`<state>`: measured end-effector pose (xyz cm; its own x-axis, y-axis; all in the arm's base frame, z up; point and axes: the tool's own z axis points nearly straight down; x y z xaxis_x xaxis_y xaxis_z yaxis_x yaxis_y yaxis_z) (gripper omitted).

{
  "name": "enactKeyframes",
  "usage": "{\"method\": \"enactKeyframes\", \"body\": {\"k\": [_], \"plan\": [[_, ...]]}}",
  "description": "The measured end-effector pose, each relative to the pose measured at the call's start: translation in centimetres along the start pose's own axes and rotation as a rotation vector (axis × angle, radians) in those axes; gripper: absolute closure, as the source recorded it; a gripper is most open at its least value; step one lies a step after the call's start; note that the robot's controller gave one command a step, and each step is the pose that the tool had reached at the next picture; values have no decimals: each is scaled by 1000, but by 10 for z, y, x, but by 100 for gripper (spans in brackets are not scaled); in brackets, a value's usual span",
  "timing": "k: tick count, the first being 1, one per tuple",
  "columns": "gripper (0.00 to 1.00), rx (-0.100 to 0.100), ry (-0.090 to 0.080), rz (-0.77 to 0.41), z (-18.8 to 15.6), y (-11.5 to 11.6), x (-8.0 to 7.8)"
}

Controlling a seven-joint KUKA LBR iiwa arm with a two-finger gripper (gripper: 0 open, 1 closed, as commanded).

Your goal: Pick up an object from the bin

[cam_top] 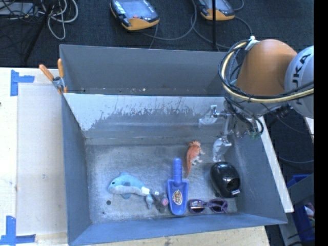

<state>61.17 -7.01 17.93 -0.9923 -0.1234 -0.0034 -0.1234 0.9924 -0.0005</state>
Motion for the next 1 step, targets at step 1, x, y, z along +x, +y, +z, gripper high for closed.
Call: {"method": "enactKeyframes", "body": {"k": [1], "plan": [[0, -2, 2, -334, 20, 6, -8]]}}
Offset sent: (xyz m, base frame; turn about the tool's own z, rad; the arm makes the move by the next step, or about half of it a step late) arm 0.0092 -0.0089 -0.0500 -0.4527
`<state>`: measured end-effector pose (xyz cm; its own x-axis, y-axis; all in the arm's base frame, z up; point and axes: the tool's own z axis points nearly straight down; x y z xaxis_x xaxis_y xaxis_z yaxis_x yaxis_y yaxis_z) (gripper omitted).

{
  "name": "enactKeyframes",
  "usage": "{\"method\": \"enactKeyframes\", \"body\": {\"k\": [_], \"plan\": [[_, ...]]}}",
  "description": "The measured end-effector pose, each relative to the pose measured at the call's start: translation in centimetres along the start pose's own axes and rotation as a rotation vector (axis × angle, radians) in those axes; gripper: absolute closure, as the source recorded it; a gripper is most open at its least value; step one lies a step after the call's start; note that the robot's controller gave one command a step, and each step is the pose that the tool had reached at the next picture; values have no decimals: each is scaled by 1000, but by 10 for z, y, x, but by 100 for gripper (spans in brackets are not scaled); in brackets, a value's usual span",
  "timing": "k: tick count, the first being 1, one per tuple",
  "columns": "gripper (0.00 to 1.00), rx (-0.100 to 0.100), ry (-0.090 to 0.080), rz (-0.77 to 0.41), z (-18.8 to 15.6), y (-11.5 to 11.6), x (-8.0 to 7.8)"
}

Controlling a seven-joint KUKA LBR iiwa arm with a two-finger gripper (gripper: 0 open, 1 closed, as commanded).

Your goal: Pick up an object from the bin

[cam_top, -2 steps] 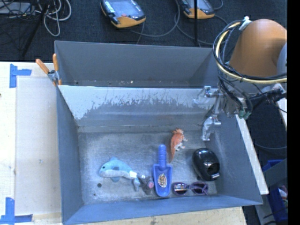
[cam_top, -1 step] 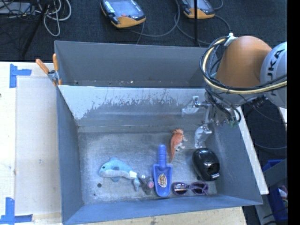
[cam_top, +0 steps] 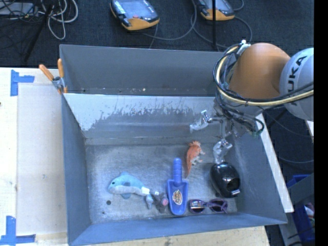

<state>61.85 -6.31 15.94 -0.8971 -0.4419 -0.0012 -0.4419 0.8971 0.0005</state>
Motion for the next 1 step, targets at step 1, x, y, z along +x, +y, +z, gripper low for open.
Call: {"method": "enactKeyframes", "body": {"k": [1], "plan": [[0, -1, 1, -119, 30, -14, 4]]}}
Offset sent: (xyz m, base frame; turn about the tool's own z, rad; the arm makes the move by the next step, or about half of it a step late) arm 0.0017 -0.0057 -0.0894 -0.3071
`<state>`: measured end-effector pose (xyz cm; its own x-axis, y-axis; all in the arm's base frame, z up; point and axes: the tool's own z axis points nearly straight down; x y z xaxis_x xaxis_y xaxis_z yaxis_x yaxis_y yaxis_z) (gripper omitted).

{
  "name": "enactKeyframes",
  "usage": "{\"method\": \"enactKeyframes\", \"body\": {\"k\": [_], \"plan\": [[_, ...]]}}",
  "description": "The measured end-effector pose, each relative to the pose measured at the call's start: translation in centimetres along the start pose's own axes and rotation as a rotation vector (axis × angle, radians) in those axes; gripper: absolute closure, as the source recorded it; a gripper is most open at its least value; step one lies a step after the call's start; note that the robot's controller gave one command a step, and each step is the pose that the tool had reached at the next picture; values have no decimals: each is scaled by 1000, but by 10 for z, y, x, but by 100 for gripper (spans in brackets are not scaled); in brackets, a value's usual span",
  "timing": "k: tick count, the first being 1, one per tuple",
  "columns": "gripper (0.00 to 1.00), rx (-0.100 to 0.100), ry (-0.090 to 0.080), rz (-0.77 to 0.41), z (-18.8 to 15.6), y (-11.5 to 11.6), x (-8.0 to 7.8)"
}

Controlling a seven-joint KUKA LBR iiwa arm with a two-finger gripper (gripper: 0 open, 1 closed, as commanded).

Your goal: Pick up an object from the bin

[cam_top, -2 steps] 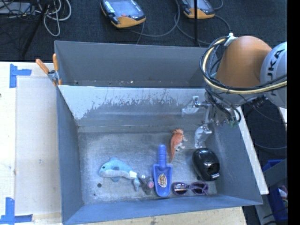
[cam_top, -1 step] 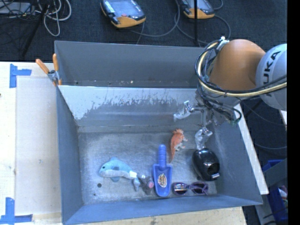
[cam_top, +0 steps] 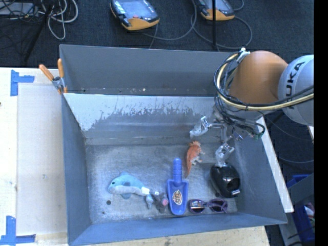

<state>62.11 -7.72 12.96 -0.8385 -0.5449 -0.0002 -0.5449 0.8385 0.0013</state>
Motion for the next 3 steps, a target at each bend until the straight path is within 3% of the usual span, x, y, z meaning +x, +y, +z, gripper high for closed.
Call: {"method": "enactKeyframes", "body": {"k": [1, 2, 3], "plan": [[0, 8, -16, -180, 47, 6, -9], [100, 19, -34, -227, 62, 5, -19], [100, 19, -26, -266, 58, 7, -16]]}}
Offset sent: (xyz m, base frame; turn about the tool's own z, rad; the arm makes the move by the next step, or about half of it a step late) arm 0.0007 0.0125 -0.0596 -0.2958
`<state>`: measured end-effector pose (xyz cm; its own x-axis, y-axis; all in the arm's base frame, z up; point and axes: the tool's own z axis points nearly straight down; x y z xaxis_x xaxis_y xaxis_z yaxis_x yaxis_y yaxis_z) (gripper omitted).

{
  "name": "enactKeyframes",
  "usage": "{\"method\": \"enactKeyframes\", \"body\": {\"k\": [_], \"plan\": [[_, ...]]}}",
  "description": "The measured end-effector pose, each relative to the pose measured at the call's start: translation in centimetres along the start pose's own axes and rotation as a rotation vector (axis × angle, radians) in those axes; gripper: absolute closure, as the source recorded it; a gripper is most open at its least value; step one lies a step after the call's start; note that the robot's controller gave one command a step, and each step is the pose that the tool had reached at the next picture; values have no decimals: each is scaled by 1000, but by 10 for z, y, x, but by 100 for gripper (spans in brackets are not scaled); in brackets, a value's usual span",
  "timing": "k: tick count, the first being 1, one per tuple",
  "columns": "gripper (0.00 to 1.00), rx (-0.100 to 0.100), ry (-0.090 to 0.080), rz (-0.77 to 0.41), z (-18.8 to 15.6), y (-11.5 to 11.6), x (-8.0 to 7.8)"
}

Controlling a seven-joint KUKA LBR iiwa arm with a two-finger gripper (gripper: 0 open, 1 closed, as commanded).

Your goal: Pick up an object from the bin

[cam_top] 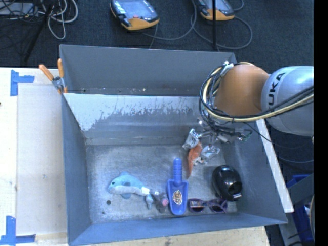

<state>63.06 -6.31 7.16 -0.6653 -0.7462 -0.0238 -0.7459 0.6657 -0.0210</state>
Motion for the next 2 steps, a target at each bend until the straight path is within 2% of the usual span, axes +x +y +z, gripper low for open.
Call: {"method": "enactKeyframes", "body": {"k": [1, 2], "plan": [[100, -21, 22, 41, -8, -3, -4], [100, -24, 24, 3, -115, -1, -4]]}}
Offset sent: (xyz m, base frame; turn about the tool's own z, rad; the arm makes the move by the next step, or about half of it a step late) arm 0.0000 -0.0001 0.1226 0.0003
